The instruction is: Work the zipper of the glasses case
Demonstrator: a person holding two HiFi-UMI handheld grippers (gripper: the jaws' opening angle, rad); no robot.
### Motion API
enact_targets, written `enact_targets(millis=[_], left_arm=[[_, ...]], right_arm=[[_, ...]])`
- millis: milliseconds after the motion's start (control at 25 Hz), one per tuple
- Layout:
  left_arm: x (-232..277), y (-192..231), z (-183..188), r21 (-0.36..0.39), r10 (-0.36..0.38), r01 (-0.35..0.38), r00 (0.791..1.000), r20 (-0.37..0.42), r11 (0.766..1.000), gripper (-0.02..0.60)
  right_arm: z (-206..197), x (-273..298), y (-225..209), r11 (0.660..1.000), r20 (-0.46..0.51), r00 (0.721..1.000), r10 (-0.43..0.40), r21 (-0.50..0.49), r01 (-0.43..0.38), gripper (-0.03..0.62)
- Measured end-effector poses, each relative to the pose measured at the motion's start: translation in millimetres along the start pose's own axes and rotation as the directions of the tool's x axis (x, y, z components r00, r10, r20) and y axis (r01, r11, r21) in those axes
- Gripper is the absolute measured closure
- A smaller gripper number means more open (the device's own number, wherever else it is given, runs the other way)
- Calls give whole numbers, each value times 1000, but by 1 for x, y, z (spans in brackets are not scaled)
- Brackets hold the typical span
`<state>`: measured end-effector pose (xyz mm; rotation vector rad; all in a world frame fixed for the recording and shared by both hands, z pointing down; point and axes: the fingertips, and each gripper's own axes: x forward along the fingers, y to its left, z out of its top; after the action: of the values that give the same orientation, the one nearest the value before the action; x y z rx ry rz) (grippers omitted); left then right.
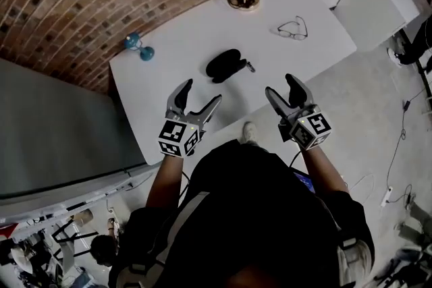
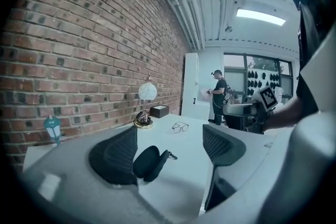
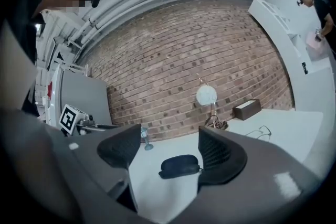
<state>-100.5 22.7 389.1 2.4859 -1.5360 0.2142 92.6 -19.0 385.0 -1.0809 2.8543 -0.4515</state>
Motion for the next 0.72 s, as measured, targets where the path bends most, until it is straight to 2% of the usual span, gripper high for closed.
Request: enact_targets(millis=[160, 360, 480, 720], left_arm=[[39, 8, -3, 12, 5, -5, 999, -45, 1000, 187], [85, 16, -31, 45, -8, 15, 987, -161, 999, 186], [109, 22, -54, 70, -12, 30, 969, -247, 997, 184], [136, 34, -89, 125, -34, 89, 921, -388, 988, 170]], right_arm=[[4, 28, -28, 999, -32, 998, 51, 0, -51, 255], [3, 41, -56, 996, -78, 993, 91, 8, -90, 255], [-2, 44, -74, 996, -110, 990, 93, 18, -91, 255], [-17, 54, -91, 996, -161, 984, 75, 51, -67, 255]])
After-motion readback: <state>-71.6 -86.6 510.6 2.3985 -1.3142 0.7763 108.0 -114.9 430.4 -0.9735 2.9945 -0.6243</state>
